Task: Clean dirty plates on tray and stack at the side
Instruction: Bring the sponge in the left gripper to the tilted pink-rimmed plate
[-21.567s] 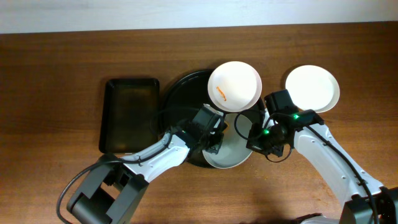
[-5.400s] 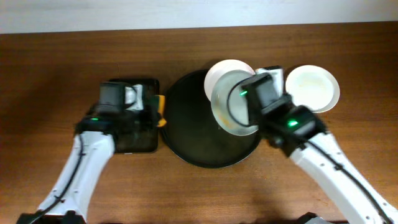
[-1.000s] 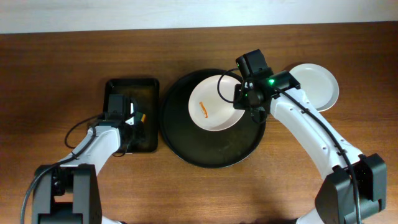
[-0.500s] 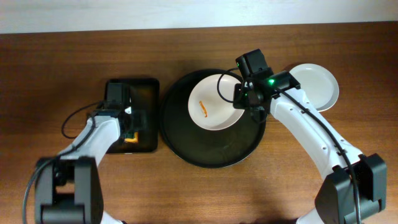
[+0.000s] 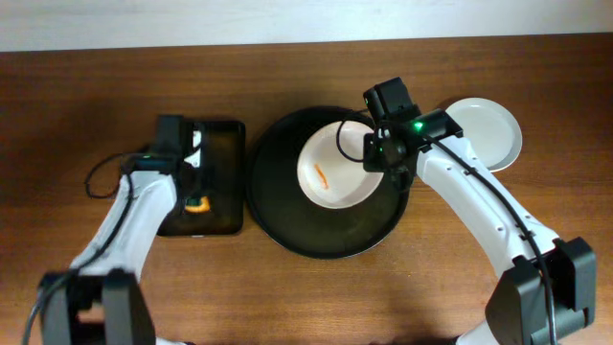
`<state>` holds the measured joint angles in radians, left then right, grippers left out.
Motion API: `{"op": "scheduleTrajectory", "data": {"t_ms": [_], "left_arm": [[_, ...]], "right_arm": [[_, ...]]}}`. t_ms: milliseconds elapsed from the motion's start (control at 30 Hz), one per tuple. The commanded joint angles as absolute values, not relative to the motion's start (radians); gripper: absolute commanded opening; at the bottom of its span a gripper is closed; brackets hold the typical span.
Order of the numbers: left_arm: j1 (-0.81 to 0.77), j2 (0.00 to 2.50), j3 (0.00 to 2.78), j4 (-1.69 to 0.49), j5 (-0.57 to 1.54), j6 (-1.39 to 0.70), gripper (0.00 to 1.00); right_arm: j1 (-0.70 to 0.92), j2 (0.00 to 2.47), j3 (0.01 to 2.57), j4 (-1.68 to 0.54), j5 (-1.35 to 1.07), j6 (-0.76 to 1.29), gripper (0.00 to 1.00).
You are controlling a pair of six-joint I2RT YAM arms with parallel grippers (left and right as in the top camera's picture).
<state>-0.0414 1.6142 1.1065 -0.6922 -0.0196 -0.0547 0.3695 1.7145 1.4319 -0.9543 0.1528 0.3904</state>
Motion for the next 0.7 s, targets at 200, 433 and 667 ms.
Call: {"op": "scheduleTrajectory", "data": {"t_ms": [200, 433, 667], "left_arm": [[0.168, 1.577, 1.126, -0.653, 0.609, 0.082, 0.00], [0.177, 1.585, 1.117, -0.660, 0.436, -0.018, 0.00], [0.036, 1.584, 1.116, -0.546, 0.607, -0.069, 0.00]], "right_arm": [[0.460, 1.597, 1.430, -0.995, 0.249, 0.374, 0.04], [0.459, 1.597, 1.430, -1.028, 0.262, 0.374, 0.04], [0.464, 1.600, 1.338, -1.015, 0.353, 0.525, 0.04]]}}
